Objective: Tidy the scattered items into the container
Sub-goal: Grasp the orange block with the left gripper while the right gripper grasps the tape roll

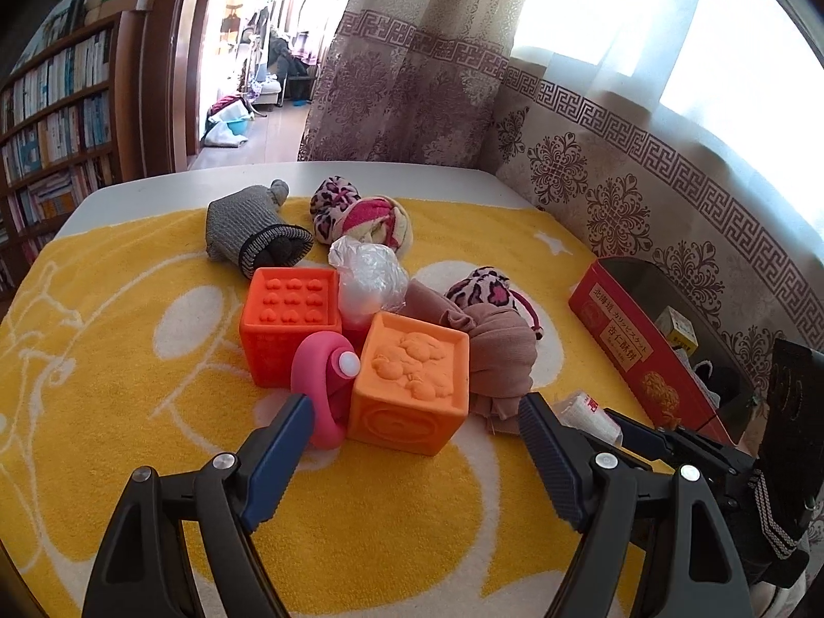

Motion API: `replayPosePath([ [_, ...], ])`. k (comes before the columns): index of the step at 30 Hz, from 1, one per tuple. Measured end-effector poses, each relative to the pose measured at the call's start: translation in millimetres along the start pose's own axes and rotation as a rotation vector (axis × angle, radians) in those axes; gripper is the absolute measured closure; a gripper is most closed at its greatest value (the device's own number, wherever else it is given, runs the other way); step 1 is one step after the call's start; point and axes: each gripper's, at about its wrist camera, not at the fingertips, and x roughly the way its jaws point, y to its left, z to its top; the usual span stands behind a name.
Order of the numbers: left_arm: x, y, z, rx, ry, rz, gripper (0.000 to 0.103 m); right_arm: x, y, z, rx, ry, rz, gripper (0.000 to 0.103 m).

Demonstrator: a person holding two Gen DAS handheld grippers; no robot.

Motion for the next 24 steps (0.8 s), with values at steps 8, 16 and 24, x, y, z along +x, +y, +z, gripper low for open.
replayPosePath([
  [8,9.3,-13.2,-8.7,0.068,0.040,-0.013,0.021,4.7,-9.8,-0.8,0.054,0.023,0.051,0.059],
  [16,35.4,-7.3,-2.3,0.042,0.086,-0.009,0.021,3.0,-12.6,-1.3,0.070,0.015,0.075,0.059],
  [24,57.3,-6.9,8.8,0.081,0.068,0.037,0.021,1.8,-14.2,-0.7,0.078,0.005,0.088,0.059],
])
